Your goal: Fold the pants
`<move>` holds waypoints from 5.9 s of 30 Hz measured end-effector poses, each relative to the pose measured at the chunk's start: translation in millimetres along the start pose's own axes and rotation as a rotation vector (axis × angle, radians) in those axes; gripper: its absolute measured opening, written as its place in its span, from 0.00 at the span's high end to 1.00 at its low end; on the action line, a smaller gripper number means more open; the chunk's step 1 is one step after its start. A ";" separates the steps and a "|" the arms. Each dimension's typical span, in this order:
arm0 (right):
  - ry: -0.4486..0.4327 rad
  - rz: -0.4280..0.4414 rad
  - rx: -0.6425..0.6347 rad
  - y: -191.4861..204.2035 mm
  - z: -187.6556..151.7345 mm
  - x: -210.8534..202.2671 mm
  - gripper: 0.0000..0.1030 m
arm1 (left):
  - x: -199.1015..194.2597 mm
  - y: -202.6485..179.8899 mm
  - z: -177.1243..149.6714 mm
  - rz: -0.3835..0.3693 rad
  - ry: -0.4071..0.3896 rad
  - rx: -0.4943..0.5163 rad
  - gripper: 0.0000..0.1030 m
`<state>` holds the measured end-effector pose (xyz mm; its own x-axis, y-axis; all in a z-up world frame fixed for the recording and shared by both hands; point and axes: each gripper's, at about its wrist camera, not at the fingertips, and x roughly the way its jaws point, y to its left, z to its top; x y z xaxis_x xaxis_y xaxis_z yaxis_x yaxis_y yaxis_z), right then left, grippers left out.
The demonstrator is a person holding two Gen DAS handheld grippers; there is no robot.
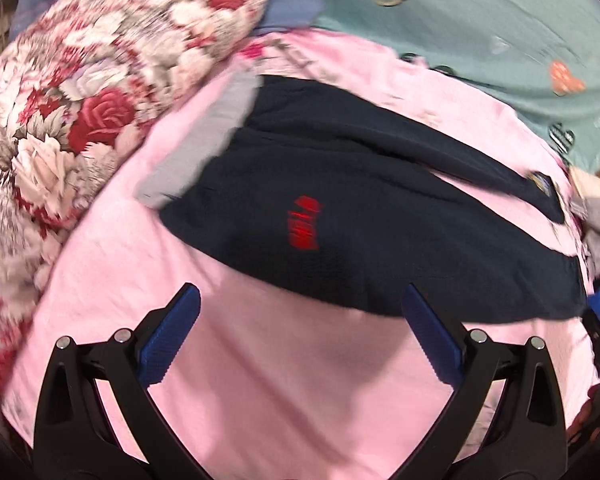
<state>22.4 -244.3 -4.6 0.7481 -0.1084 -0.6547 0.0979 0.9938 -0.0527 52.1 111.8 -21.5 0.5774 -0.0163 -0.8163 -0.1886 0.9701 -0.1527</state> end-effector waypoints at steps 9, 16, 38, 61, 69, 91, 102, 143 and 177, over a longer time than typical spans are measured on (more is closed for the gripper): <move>0.036 -0.074 0.057 -29.1 2.3 17.4 0.01 | 32.0 54.8 31.8 0.060 0.066 -0.113 0.09; 0.040 -0.091 0.065 -39.6 7.0 24.2 0.01 | 52.3 54.0 51.3 -0.003 0.097 -0.166 0.12; 0.178 -0.325 0.158 -143.9 0.9 57.1 0.01 | 70.3 72.3 46.7 -0.042 0.177 -0.274 0.37; 0.142 -0.015 0.269 -157.2 27.2 50.1 0.83 | 14.2 54.4 64.5 0.019 0.028 -0.158 0.92; 0.269 -0.037 0.264 -172.6 -10.1 39.5 0.82 | 10.6 67.4 28.9 0.058 0.088 -0.126 0.85; 0.231 -0.323 0.121 -180.8 21.1 99.0 0.50 | -7.2 -19.0 48.2 0.171 -0.119 0.088 0.20; 0.309 -0.040 0.108 -169.4 -50.7 44.6 0.82 | 36.6 -85.5 47.9 0.057 -0.067 0.186 0.15; 0.167 -0.110 0.405 -208.0 114.3 136.2 0.88 | 80.1 -32.3 79.0 0.132 -0.073 -0.038 0.12; 0.214 0.225 -0.512 106.6 151.3 235.9 1.00 | 75.6 10.4 92.4 0.262 -0.089 -0.112 0.12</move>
<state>308.6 -167.7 -50.6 0.5597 0.0608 -0.8264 -0.4162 0.8830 -0.2169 167.3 143.0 -33.3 0.5641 0.2569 -0.7847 -0.4235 0.9059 -0.0078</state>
